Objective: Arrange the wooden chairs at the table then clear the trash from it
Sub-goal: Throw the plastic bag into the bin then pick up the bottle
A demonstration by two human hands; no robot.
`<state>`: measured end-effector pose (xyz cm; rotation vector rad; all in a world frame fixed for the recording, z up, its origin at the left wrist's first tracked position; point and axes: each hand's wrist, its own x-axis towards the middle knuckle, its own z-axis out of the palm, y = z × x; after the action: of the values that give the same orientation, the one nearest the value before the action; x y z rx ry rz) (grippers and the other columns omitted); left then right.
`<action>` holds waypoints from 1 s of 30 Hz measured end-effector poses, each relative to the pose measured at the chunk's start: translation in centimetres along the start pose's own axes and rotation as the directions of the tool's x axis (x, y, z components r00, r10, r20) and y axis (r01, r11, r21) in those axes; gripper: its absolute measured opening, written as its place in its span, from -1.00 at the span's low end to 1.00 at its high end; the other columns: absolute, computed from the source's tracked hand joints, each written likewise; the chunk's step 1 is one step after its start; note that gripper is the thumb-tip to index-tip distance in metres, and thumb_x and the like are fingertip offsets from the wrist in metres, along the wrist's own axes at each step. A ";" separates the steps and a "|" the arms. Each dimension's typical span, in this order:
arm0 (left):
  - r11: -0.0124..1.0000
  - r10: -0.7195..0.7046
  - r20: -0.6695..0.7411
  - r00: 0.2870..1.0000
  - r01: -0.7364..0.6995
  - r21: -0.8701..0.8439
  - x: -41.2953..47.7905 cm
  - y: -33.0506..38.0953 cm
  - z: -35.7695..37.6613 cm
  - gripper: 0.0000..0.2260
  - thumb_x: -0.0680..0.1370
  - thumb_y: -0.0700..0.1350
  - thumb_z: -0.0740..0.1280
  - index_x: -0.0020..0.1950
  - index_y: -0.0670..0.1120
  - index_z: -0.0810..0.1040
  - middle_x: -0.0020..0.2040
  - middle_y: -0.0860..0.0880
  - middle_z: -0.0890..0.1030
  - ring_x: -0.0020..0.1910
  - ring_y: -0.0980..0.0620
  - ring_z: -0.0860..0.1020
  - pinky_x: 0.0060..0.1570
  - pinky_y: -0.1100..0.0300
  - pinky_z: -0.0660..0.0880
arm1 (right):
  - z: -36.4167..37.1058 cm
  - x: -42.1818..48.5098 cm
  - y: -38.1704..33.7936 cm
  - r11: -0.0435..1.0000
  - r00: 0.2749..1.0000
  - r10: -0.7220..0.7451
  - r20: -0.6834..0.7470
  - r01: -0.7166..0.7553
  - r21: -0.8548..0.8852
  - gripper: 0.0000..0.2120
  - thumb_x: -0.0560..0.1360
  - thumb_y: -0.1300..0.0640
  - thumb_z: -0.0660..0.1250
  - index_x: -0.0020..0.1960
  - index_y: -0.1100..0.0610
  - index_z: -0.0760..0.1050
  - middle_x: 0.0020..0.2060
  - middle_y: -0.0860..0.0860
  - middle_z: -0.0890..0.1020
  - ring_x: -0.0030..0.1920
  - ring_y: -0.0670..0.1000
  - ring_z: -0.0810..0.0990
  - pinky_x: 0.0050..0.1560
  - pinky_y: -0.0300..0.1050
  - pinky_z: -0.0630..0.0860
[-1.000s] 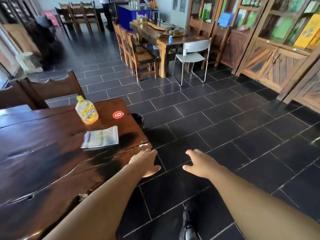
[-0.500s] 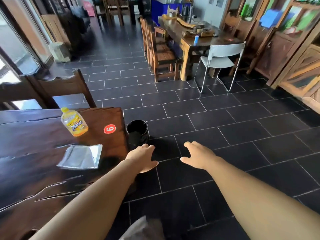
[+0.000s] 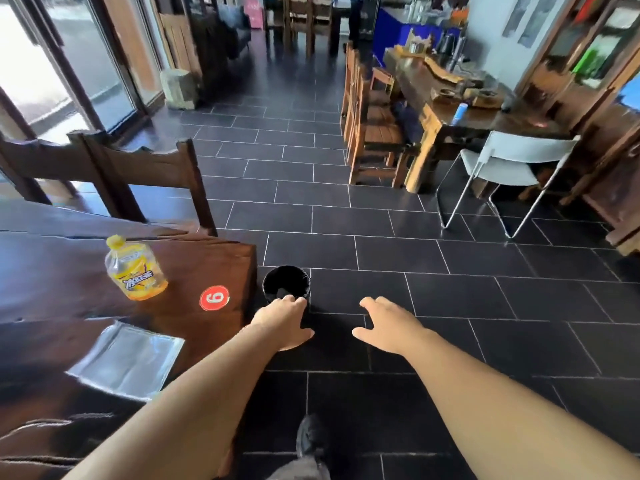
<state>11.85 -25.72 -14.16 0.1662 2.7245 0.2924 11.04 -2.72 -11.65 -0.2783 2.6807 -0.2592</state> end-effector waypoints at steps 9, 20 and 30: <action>0.993 -0.102 -0.078 0.992 0.096 -0.074 9.4 -2.7 -6.0 -0.49 0.51 0.17 0.35 0.34 -0.09 0.40 0.29 -0.09 0.49 0.28 -0.17 0.48 0.10 -0.03 0.47 | -7.6 13.5 -1.1 0.989 0.991 -0.126 0.048 0.129 -0.069 -0.38 0.54 -0.20 0.28 0.49 0.03 0.24 0.33 0.05 0.42 0.29 0.13 0.48 0.19 0.07 0.48; 0.831 -0.522 -0.030 0.853 0.500 -0.246 9.6 -11.4 -6.4 -0.45 0.46 0.21 0.33 0.39 0.04 0.35 0.23 -0.04 0.49 0.26 -0.15 0.50 0.15 -0.08 0.51 | -8.6 26.5 -10.6 0.849 0.848 -0.469 0.247 0.510 -0.139 -0.39 0.51 -0.22 0.28 0.46 0.03 0.28 0.30 0.05 0.45 0.24 0.11 0.51 0.18 0.07 0.50; 0.375 -0.886 0.117 0.449 0.841 -0.391 3.4 -13.0 -5.2 -0.38 0.49 0.21 0.39 0.43 -0.07 0.33 0.32 -0.10 0.45 0.34 -0.16 0.46 0.26 -0.12 0.46 | -7.4 32.7 -21.2 0.475 0.480 -0.731 0.484 0.868 -0.142 -0.31 0.51 -0.25 0.32 0.52 0.05 0.23 0.40 0.09 0.41 0.37 0.14 0.44 0.31 0.08 0.44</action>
<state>5.69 -38.74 -13.71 -1.4284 2.3407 0.5170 -17.94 -29.80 -13.29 -1.6043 1.9770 0.0506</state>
